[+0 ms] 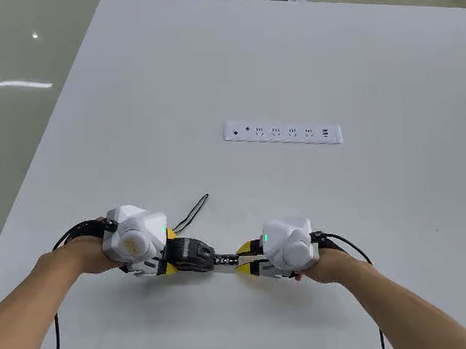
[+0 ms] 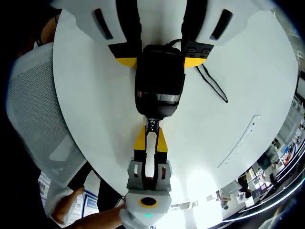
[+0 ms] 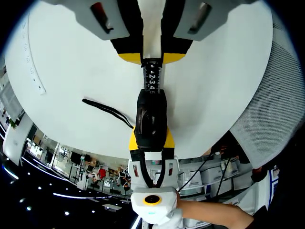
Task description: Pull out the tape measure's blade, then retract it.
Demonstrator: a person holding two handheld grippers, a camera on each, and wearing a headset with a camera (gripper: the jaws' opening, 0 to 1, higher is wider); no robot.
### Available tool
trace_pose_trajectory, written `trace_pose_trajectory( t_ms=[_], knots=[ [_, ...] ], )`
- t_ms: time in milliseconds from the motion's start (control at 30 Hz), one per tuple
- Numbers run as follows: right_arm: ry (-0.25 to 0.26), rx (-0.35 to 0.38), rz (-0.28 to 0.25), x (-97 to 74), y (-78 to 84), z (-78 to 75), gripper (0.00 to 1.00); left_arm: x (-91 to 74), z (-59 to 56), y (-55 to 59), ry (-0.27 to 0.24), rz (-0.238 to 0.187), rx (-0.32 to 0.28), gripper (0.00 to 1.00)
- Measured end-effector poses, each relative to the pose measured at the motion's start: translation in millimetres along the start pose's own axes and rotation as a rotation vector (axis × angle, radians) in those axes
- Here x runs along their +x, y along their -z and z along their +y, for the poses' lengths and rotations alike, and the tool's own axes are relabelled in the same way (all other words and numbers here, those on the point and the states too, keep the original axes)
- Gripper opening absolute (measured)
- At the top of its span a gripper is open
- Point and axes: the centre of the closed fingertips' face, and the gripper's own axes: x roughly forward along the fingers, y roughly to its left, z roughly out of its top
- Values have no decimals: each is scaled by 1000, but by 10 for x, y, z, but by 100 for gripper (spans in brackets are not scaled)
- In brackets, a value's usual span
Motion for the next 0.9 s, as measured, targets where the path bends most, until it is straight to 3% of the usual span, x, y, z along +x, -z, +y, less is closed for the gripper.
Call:
trace_pose_trajectory(
  t_ms=[900],
  knots=[
    [-3,-10,4,-81,50,-12,11,-8,8,9,4,3,-3,28]
  ],
)
